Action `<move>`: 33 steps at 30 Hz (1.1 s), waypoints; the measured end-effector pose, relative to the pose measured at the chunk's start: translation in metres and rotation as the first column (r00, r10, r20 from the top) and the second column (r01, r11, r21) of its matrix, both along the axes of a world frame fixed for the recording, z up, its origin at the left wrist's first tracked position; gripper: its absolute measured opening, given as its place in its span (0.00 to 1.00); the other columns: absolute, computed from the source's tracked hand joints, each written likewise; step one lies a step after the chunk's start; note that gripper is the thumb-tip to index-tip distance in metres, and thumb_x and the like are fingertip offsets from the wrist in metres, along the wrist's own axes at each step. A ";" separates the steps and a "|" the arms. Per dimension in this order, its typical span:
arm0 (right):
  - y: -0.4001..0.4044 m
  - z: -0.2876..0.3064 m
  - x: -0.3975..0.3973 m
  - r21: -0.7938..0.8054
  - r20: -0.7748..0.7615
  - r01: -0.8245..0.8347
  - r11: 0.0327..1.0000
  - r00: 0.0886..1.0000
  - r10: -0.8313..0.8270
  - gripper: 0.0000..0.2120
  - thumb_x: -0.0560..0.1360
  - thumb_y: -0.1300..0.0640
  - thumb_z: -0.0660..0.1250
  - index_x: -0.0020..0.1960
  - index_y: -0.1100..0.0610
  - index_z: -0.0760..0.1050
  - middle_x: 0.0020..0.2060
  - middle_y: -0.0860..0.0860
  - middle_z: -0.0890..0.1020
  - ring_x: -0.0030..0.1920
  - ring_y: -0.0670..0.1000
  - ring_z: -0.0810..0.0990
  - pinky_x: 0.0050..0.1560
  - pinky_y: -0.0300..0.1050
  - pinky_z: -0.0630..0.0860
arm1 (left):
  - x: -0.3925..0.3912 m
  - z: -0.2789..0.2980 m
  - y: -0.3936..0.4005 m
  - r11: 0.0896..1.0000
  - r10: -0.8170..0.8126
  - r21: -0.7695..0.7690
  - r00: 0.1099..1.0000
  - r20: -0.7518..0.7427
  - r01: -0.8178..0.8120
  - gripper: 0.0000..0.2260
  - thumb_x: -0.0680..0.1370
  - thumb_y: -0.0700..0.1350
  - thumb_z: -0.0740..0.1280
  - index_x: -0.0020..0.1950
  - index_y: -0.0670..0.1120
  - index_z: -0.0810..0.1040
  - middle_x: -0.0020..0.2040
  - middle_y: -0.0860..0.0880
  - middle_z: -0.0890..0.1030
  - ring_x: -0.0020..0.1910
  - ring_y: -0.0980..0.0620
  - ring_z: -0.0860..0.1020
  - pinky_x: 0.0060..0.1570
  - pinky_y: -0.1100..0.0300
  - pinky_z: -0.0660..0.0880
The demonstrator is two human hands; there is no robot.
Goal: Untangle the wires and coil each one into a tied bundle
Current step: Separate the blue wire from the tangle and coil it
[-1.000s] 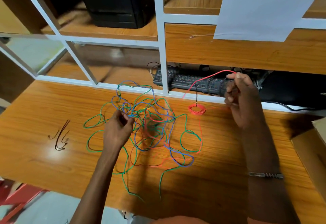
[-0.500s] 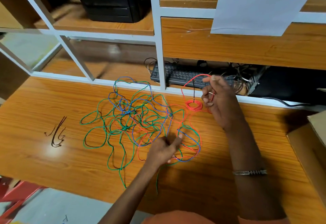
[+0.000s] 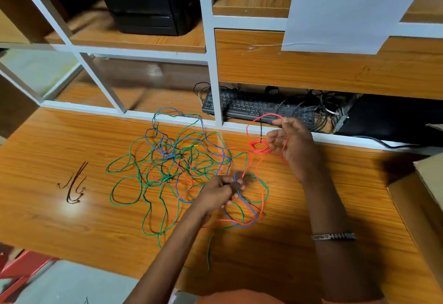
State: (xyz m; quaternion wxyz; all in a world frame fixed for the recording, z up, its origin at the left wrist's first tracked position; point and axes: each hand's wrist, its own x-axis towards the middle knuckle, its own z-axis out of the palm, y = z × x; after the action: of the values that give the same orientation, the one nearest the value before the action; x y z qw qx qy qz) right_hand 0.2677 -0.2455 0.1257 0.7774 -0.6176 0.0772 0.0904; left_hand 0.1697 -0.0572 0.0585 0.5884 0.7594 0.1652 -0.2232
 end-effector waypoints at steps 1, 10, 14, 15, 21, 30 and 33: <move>0.002 -0.005 -0.001 -0.006 -0.036 0.013 1.000 0.999 -0.013 0.11 0.87 0.53 0.57 0.55 0.57 0.76 0.35 0.53 0.84 0.34 0.48 0.83 0.36 0.41 0.80 | -0.004 0.012 0.008 1.000 -0.015 -0.023 0.998 0.055 0.016 0.13 0.85 0.48 0.66 0.51 0.42 0.85 0.30 0.52 0.74 0.23 0.59 0.68 0.23 0.66 0.61; 0.034 -0.065 -0.012 -0.512 -0.258 -0.373 0.774 0.926 0.276 0.11 0.85 0.58 0.58 0.49 0.58 0.76 0.39 0.55 0.78 0.35 0.48 0.77 0.34 0.41 0.71 | -0.007 0.075 0.058 0.982 0.189 -0.089 0.874 0.447 -0.166 0.13 0.86 0.50 0.63 0.61 0.46 0.84 0.40 0.50 0.78 0.24 0.52 0.64 0.25 0.65 0.60; 0.026 -0.060 -0.010 -0.901 -0.224 -0.328 0.286 0.913 0.341 0.15 0.81 0.45 0.66 0.52 0.57 0.79 0.49 0.57 0.83 0.51 0.57 0.81 0.48 0.48 0.74 | -0.010 0.075 0.049 0.970 0.229 -0.172 0.879 0.418 -0.171 0.13 0.87 0.48 0.61 0.65 0.47 0.82 0.36 0.48 0.77 0.23 0.54 0.72 0.24 0.63 0.67; 0.025 -0.050 -0.008 -0.920 -0.170 -0.262 0.292 0.937 0.305 0.17 0.80 0.44 0.66 0.56 0.57 0.80 0.54 0.59 0.83 0.56 0.59 0.81 0.52 0.49 0.75 | -0.011 0.074 0.046 0.971 0.226 -0.170 0.883 0.412 -0.169 0.13 0.87 0.48 0.61 0.64 0.48 0.83 0.35 0.49 0.75 0.23 0.54 0.73 0.24 0.63 0.68; 0.022 -0.011 -0.007 -0.859 0.037 -0.106 0.501 0.963 0.268 0.17 0.78 0.44 0.71 0.62 0.52 0.81 0.58 0.56 0.81 0.61 0.57 0.79 0.62 0.49 0.74 | -0.011 0.076 0.039 0.980 0.189 -0.131 0.899 0.396 -0.149 0.13 0.85 0.49 0.65 0.55 0.44 0.87 0.32 0.50 0.73 0.28 0.52 0.73 0.30 0.63 0.71; 0.040 0.027 -0.041 -0.330 -0.013 -0.722 0.608 0.648 0.762 0.11 0.85 0.53 0.62 0.64 0.52 0.79 0.53 0.54 0.87 0.58 0.49 0.83 0.64 0.48 0.76 | -0.006 0.081 0.039 0.966 0.246 -0.192 0.839 0.485 -0.172 0.04 0.80 0.42 0.74 0.50 0.44 0.81 0.41 0.46 0.80 0.37 0.47 0.75 0.36 0.62 0.74; 0.045 0.029 -0.044 -0.386 -0.061 -0.745 0.545 0.610 0.790 0.10 0.86 0.54 0.60 0.53 0.55 0.80 0.45 0.53 0.86 0.49 0.48 0.84 0.57 0.46 0.78 | -0.007 0.079 0.044 0.983 0.162 -0.160 0.826 0.540 -0.088 0.08 0.79 0.46 0.74 0.53 0.43 0.80 0.44 0.50 0.82 0.40 0.51 0.77 0.43 0.54 0.75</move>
State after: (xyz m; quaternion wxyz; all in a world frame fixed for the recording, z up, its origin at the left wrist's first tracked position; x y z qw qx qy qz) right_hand 0.2238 -0.2010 0.1548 0.5295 -0.7284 -0.2322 0.3676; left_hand 0.1626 -0.0134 0.1372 0.6718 0.7396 0.0238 0.0336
